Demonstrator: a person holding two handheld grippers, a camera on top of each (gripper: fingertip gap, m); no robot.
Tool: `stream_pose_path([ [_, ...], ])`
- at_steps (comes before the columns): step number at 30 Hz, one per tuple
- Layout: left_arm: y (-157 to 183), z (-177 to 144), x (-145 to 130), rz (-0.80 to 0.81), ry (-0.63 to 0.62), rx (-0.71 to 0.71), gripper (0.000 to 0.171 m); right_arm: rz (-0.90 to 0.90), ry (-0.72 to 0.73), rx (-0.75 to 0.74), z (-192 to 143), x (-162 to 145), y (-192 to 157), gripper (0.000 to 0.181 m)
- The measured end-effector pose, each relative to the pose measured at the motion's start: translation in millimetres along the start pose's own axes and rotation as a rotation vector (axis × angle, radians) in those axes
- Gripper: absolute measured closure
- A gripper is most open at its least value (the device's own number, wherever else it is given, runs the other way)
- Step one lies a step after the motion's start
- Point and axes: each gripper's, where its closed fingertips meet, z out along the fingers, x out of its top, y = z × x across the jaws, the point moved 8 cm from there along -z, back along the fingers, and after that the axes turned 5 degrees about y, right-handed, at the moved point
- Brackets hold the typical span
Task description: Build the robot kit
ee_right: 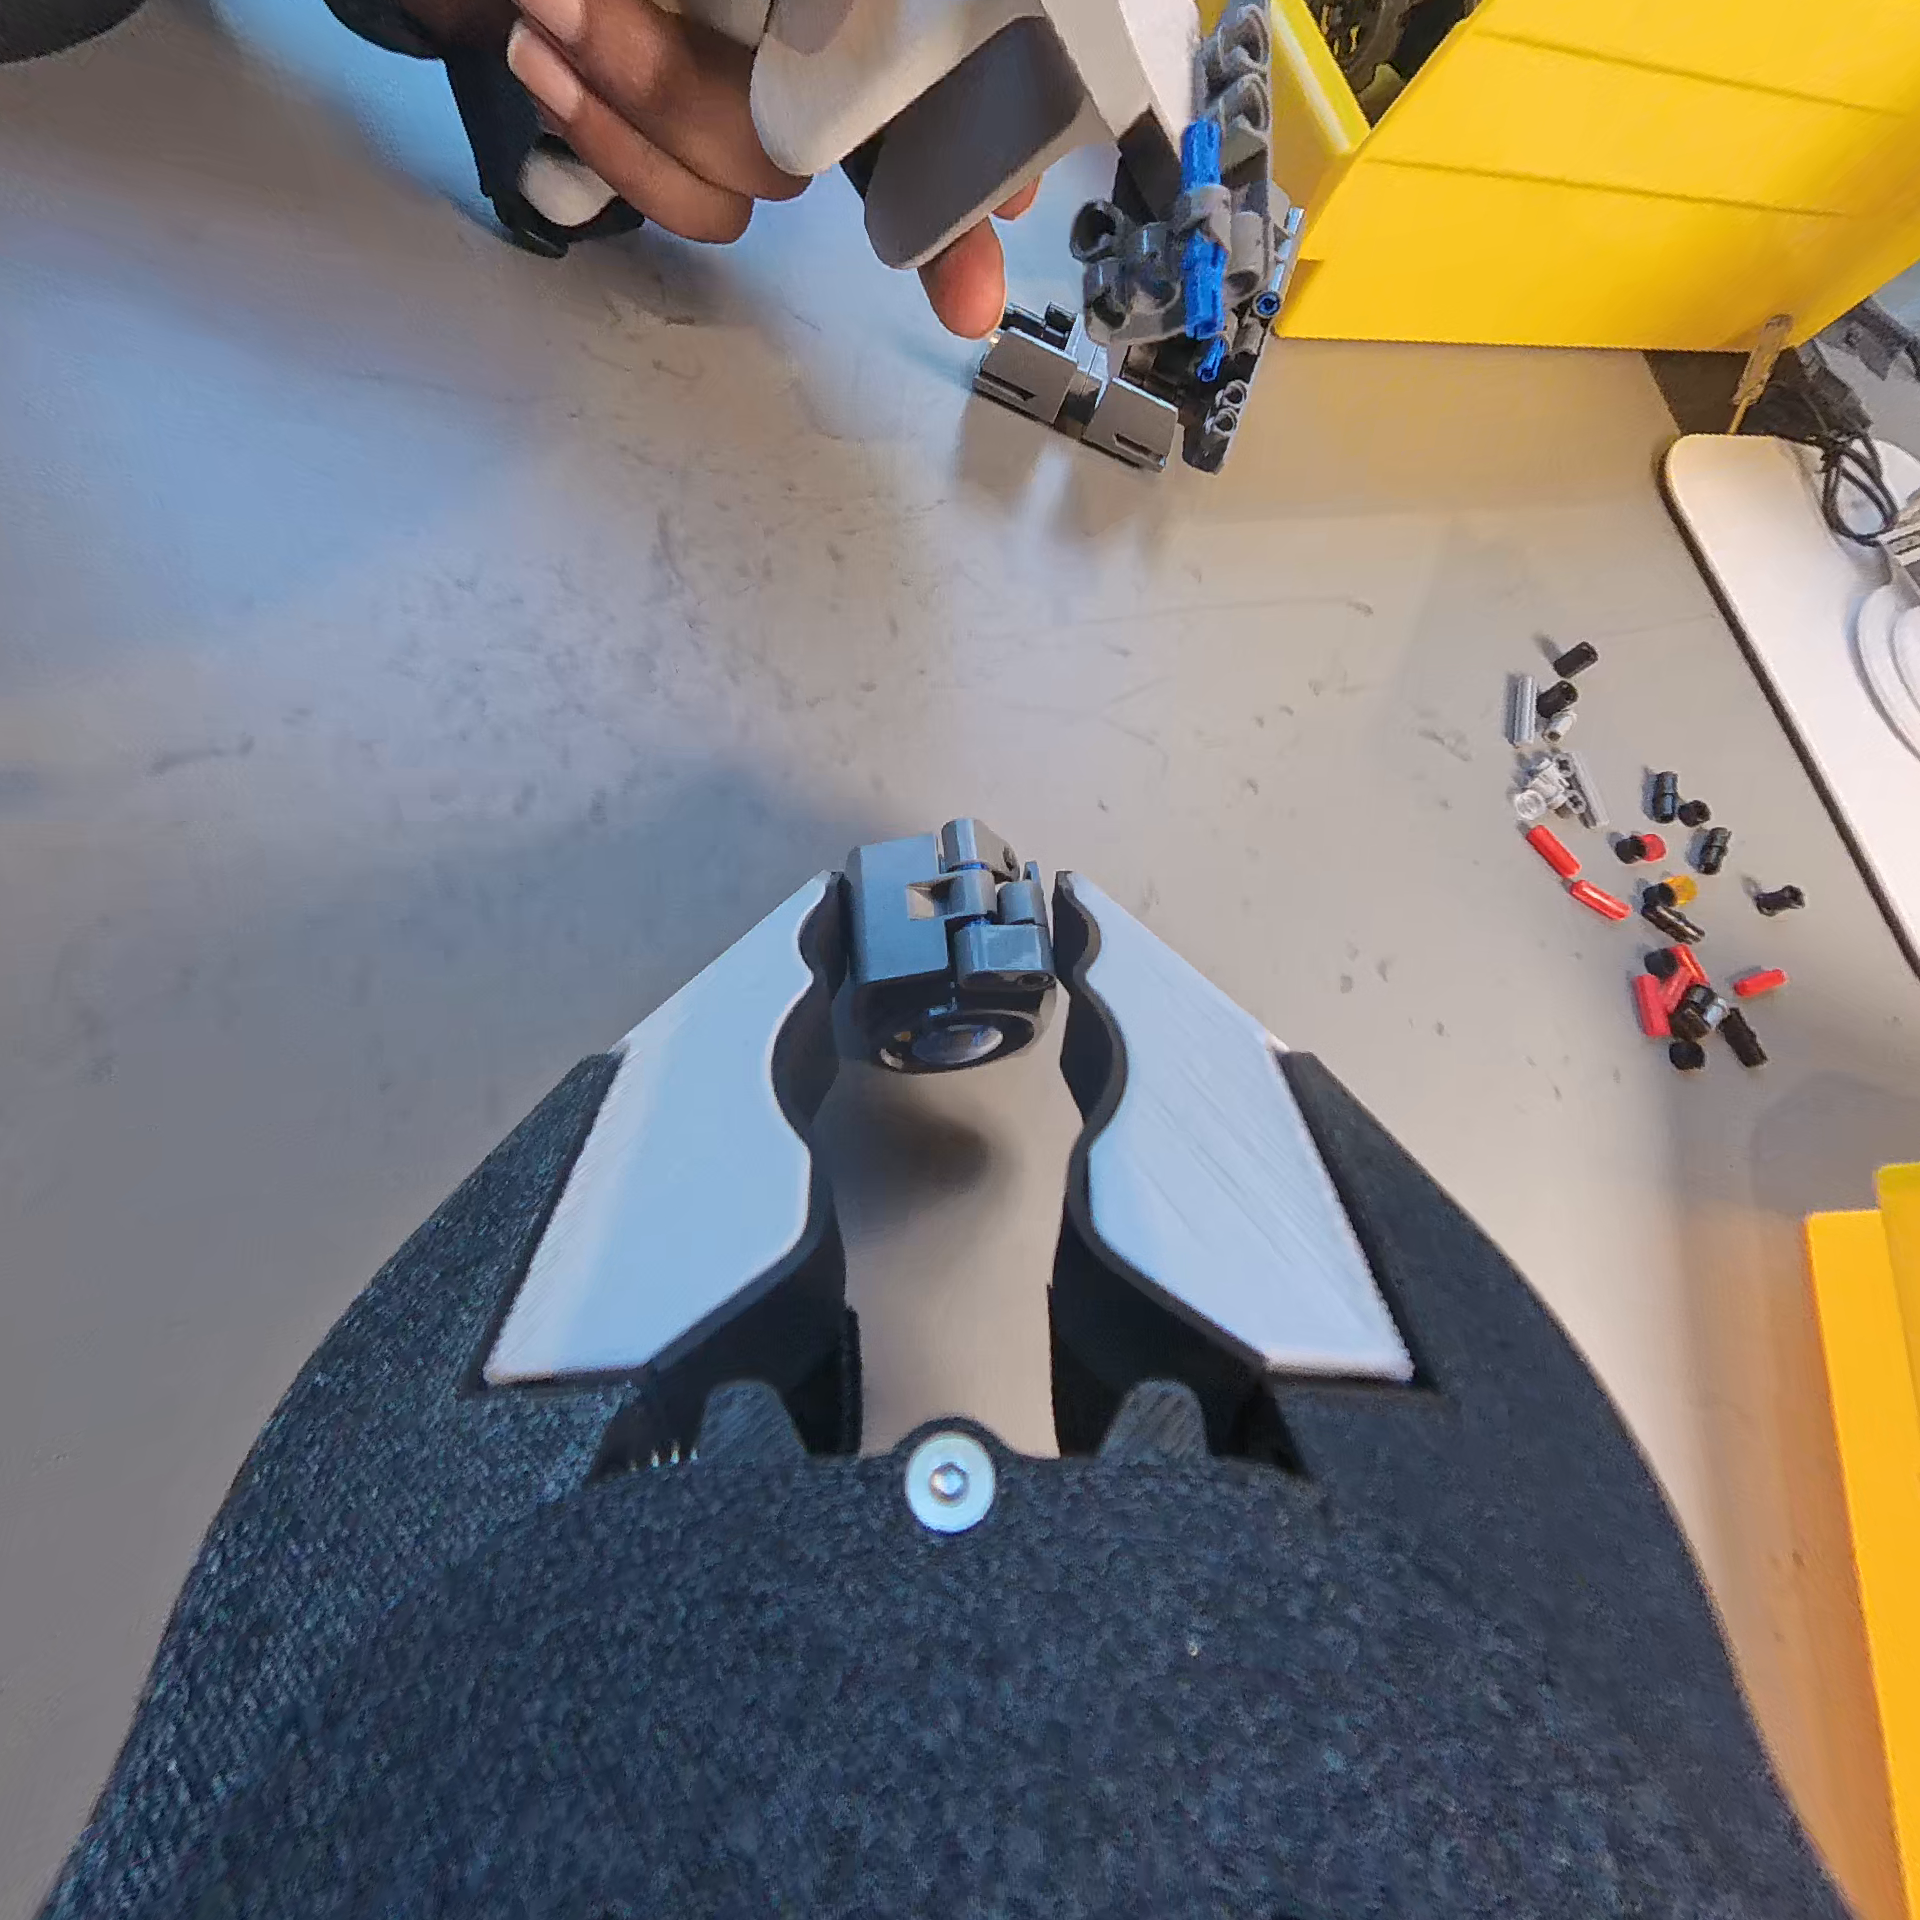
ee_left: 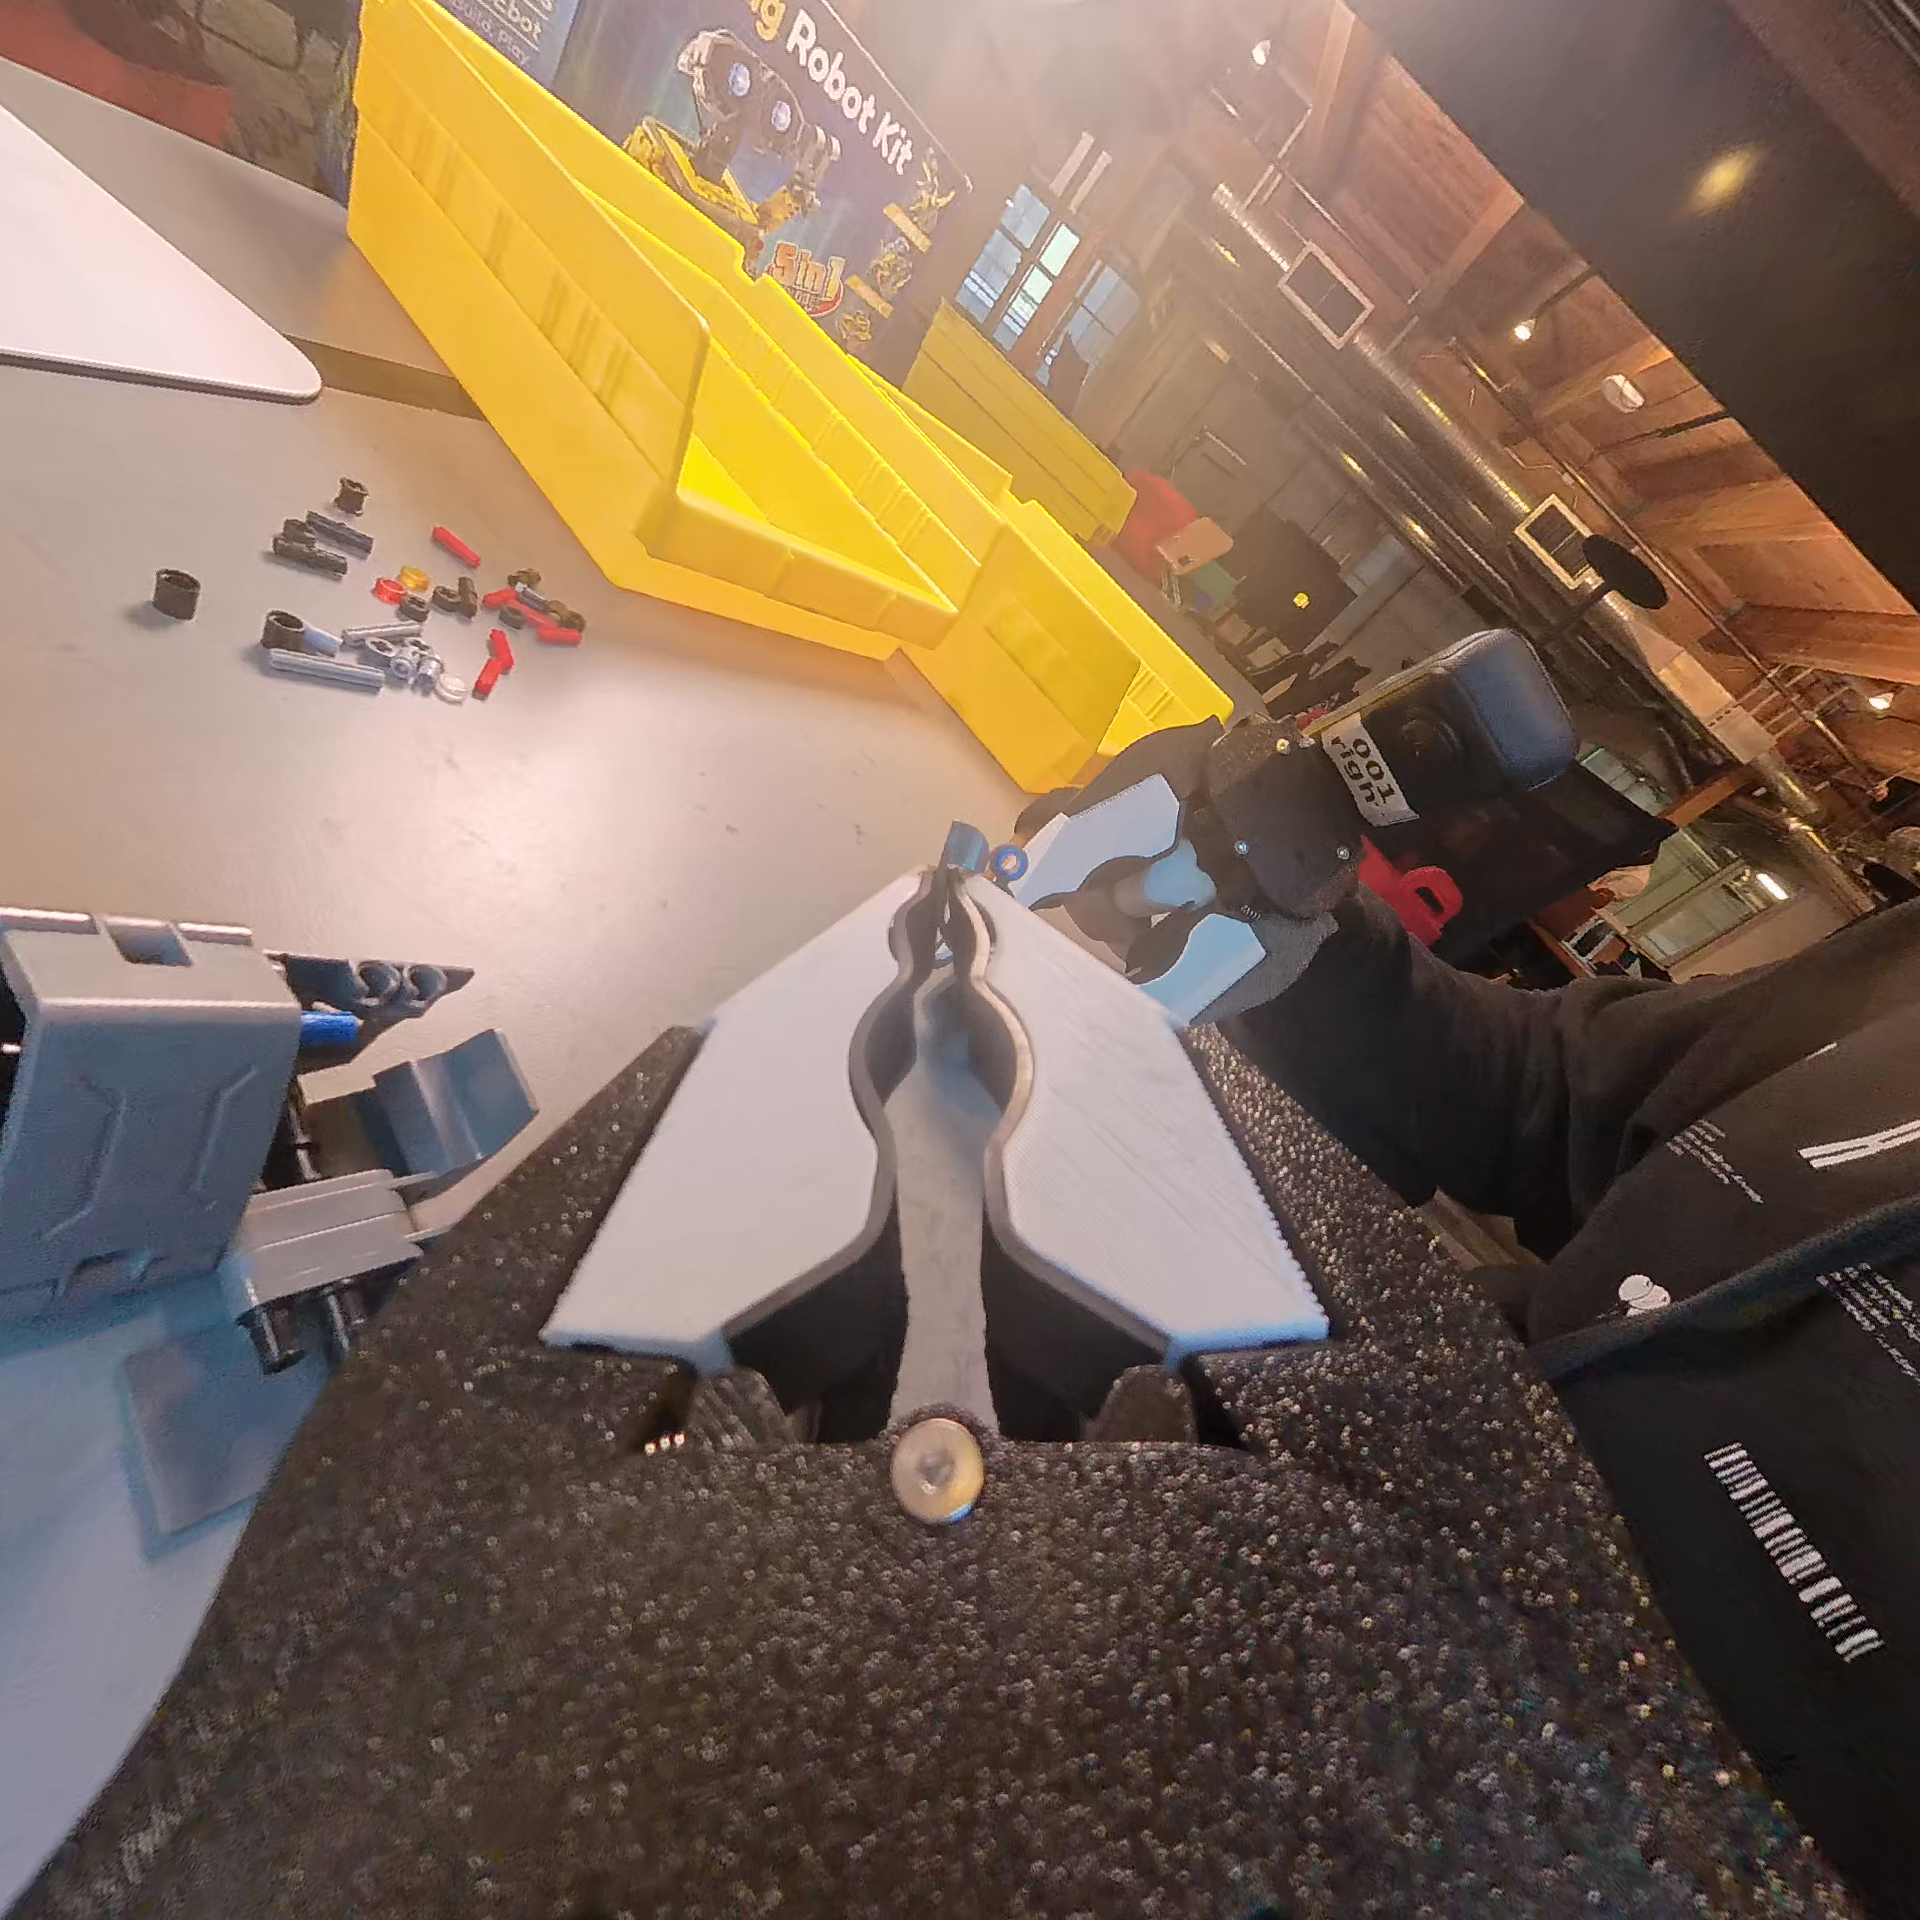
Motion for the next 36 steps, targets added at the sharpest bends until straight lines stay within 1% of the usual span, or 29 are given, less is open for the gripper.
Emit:
stream_pose_path([
  [10,1,-2,2,0.011,0.017,-0.006,0.171,-0.014,0.029,0.017,4,2,-4,0.144],
  [15,2,-3,2,0.048,0.009,0.016,0.171,-0.009,0.025,0.032,2,-1,-3,0.143],
  [31,-3,-5,2,-0.025,0.017,0.001,0.171,0.023,-0.032,0.082,0,-13,0,0.143],
  [36,-4,-5,2,-0.036,0.013,0.002,0.171,0.033,-0.027,0.086,-1,-14,1,0.143],
])
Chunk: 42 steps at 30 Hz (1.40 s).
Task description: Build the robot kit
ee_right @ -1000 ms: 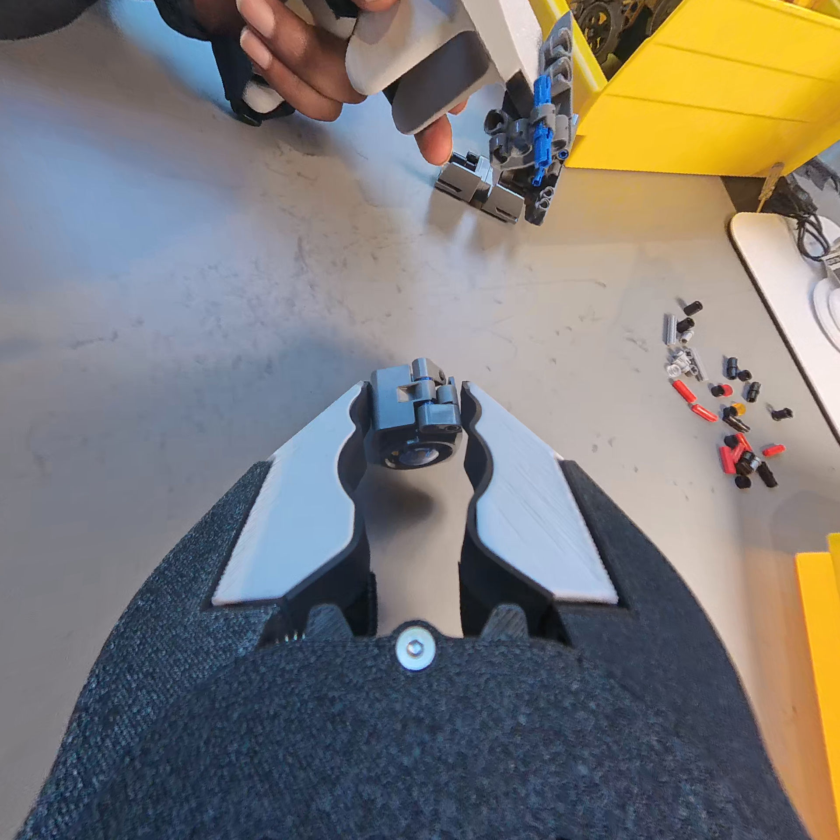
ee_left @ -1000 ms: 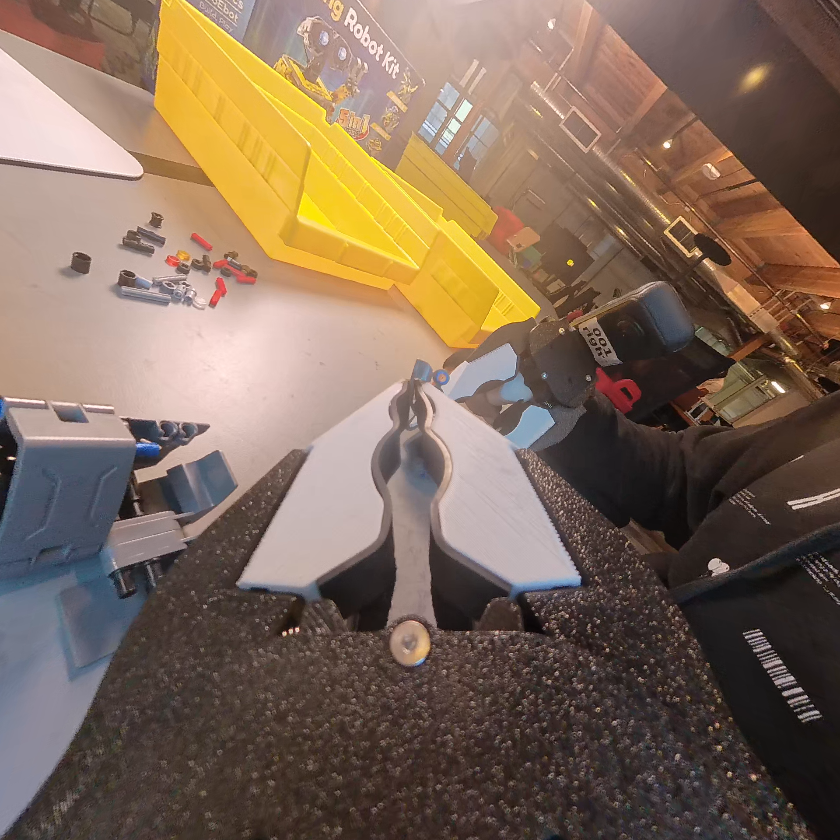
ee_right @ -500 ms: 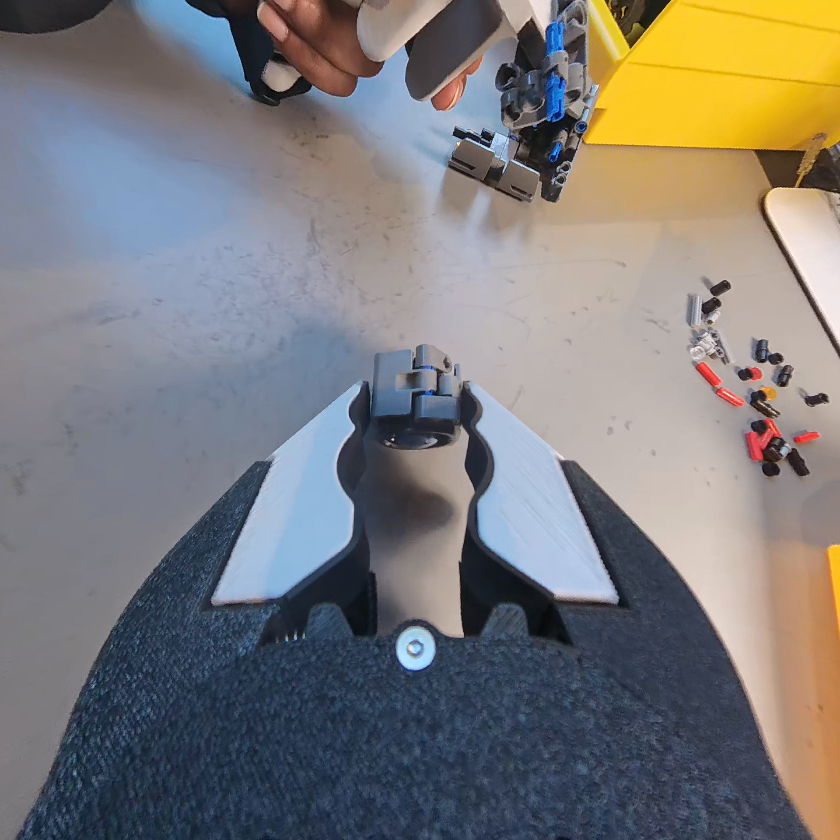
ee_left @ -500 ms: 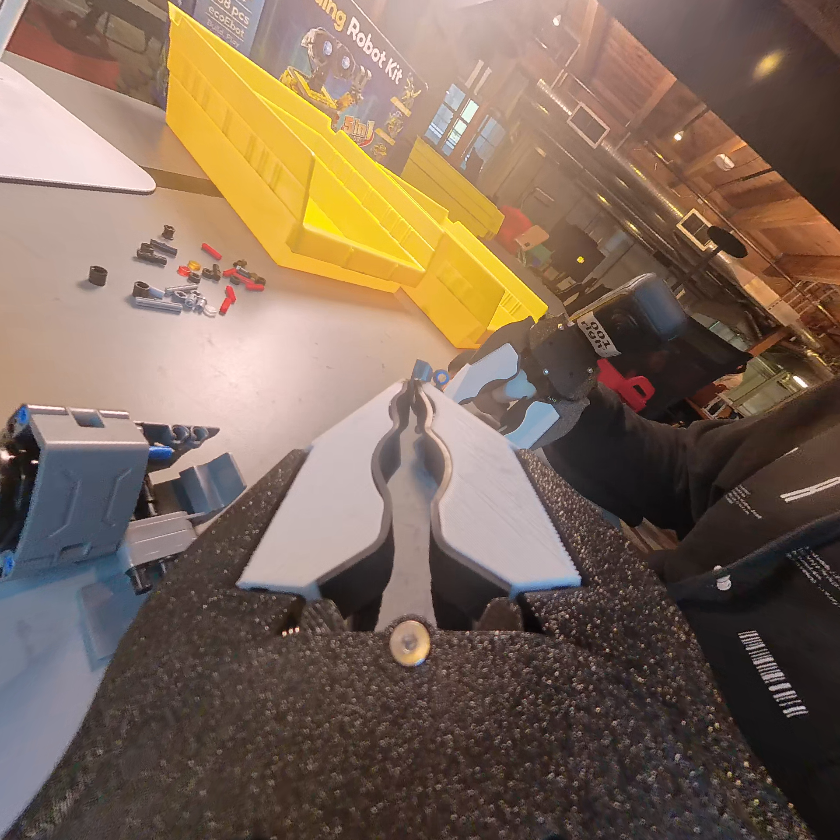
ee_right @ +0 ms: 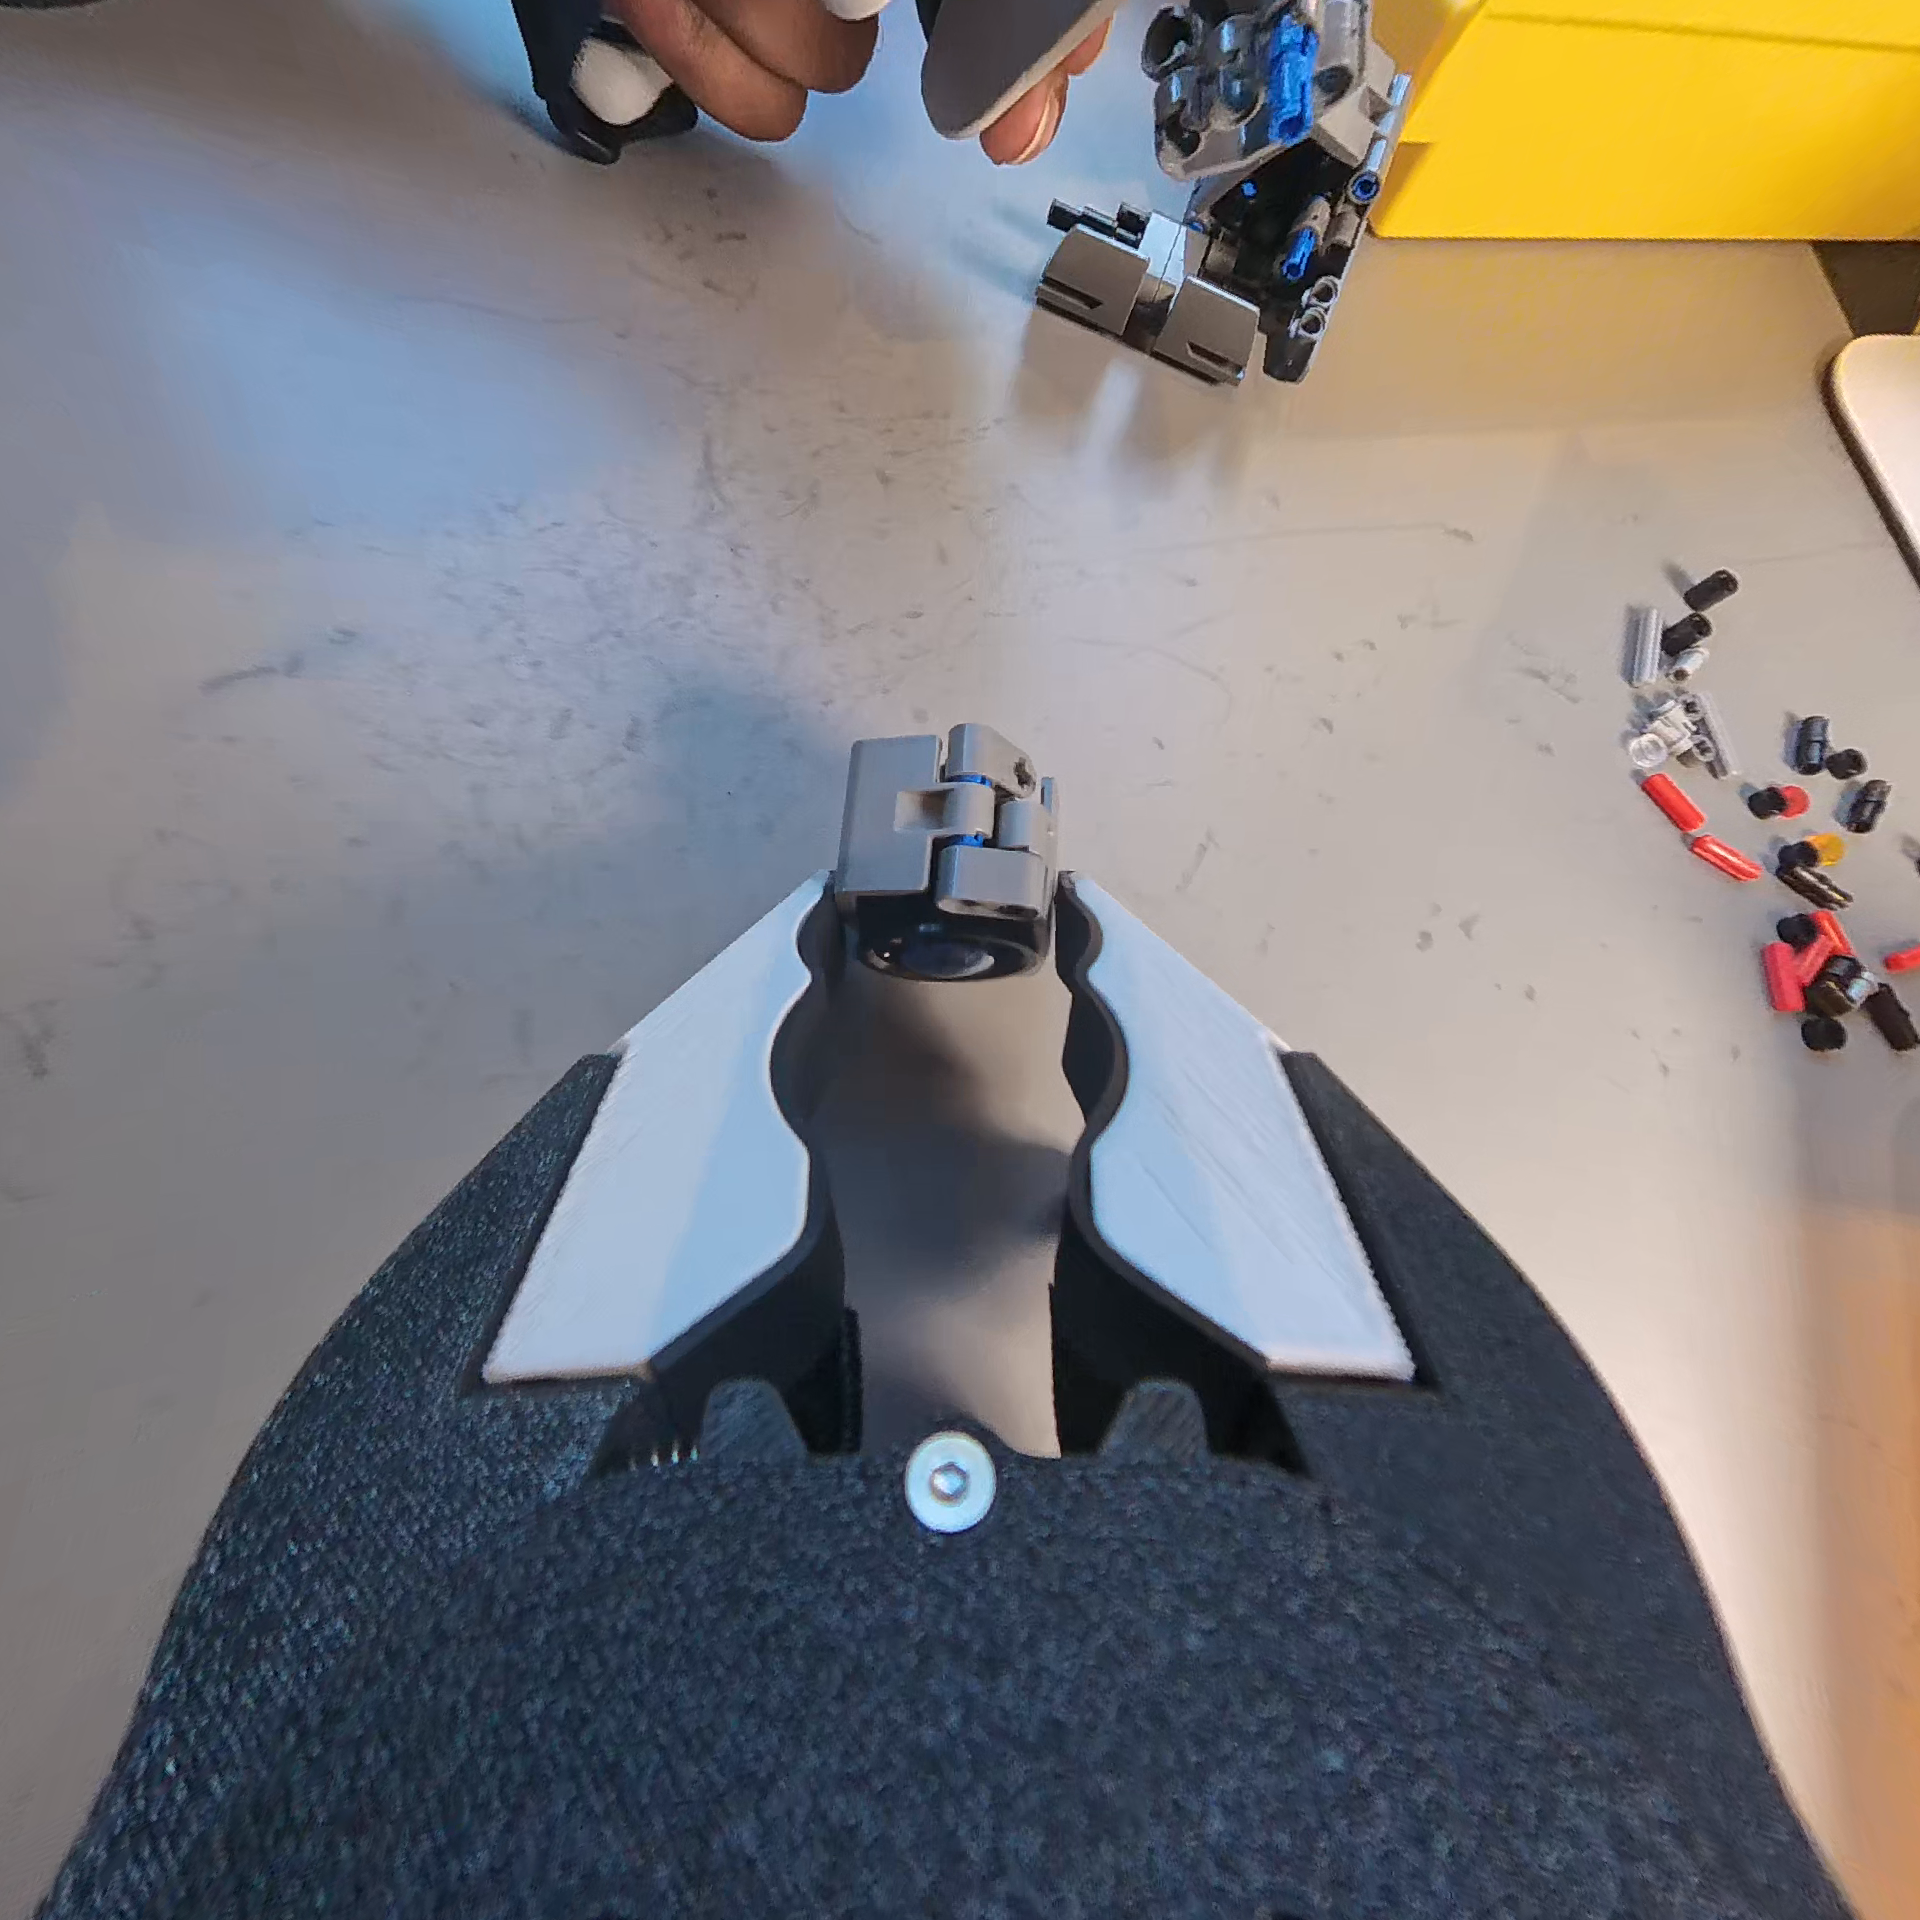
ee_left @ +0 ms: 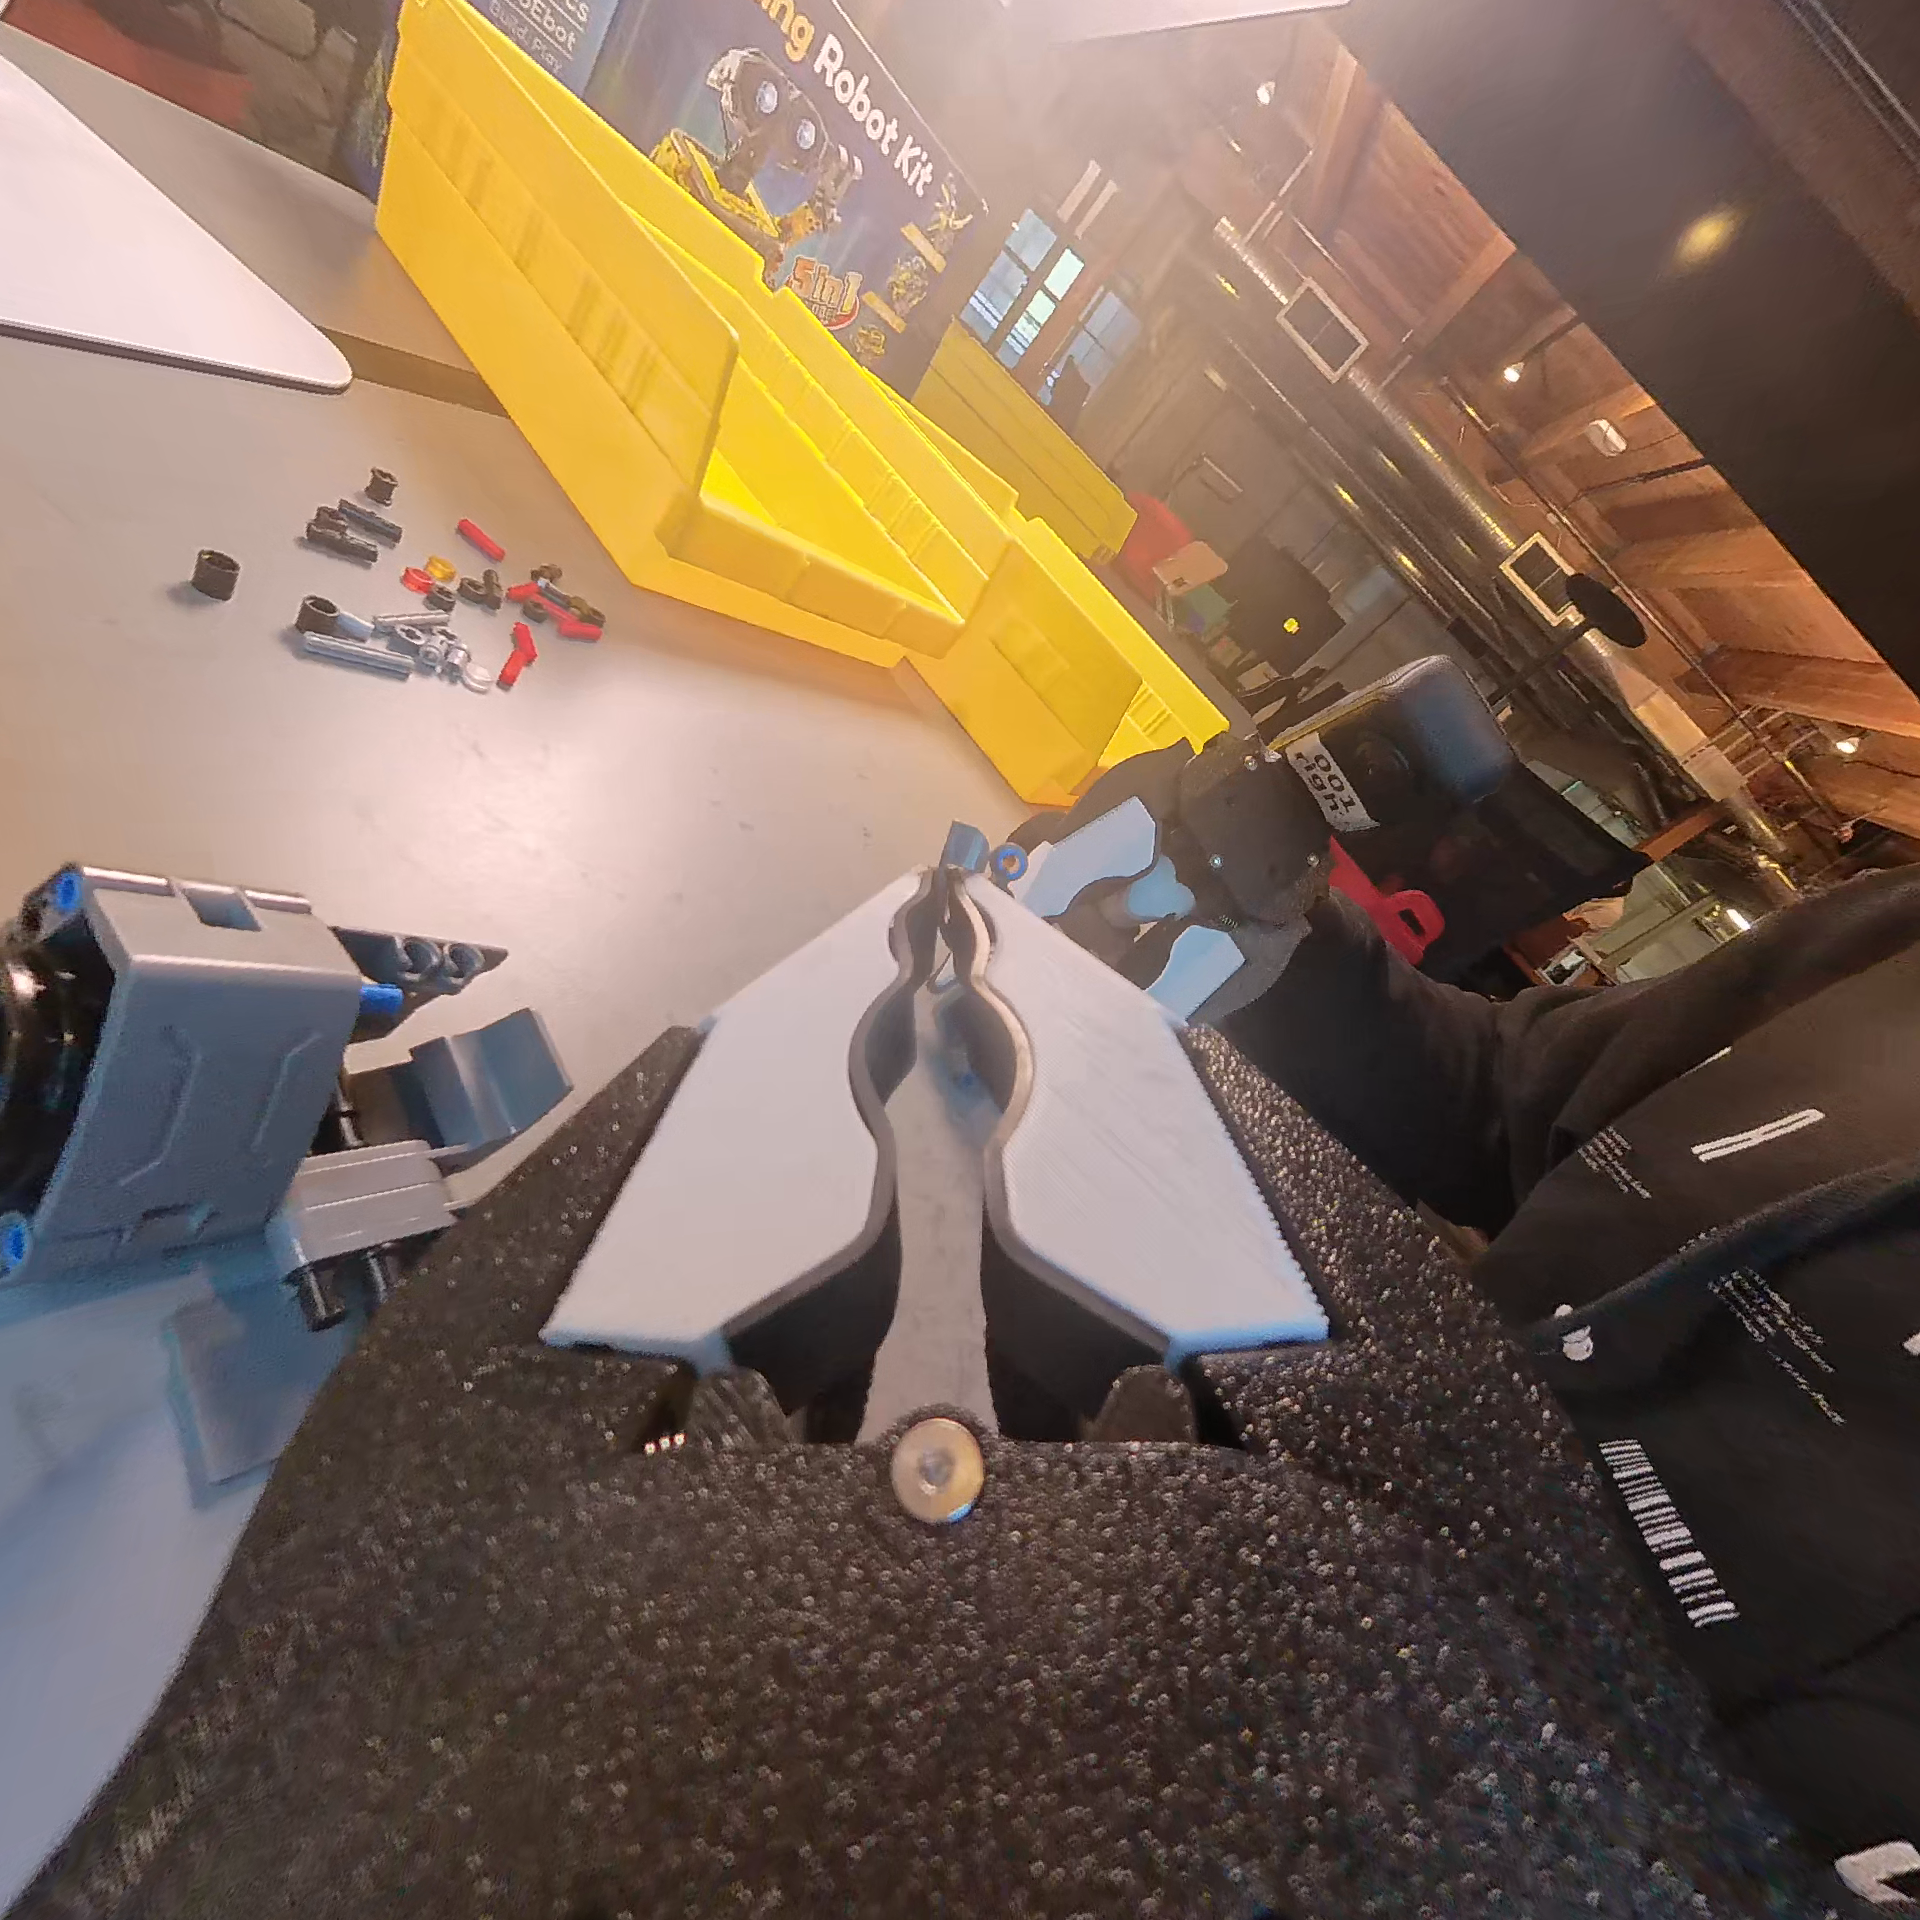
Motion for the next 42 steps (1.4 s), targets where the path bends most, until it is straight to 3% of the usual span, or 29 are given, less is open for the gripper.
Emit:
stream_pose_path([
  [11,1,0,-1,0.018,-0.017,0.013,0.171,0.017,0.034,0.026,-8,0,1,0.139],
  [14,1,1,-2,0.023,-0.034,0.026,0.171,0.001,0.046,0.027,-5,3,-1,0.146],
  [19,0,4,-8,0.047,-0.116,0.075,0.171,-0.126,0.273,-0.097,-16,20,1,0.146],
  [26,5,14,-34,0.147,-0.397,0.145,0.171,-0.353,0.497,-0.322,-39,48,-3,0.146],
  [30,3,16,-48,0.182,-0.532,0.203,0.17,-0.425,0.51,-0.382,-43,55,-8,0.145],
  [36,1,14,-48,0.196,-0.542,0.223,0.167,-0.475,0.464,-0.38,-39,54,-14,0.145],
  [42,4,4,-31,0.24,-0.518,0.22,0.138,-0.538,0.325,-0.384,-26,46,-15,0.145],
])
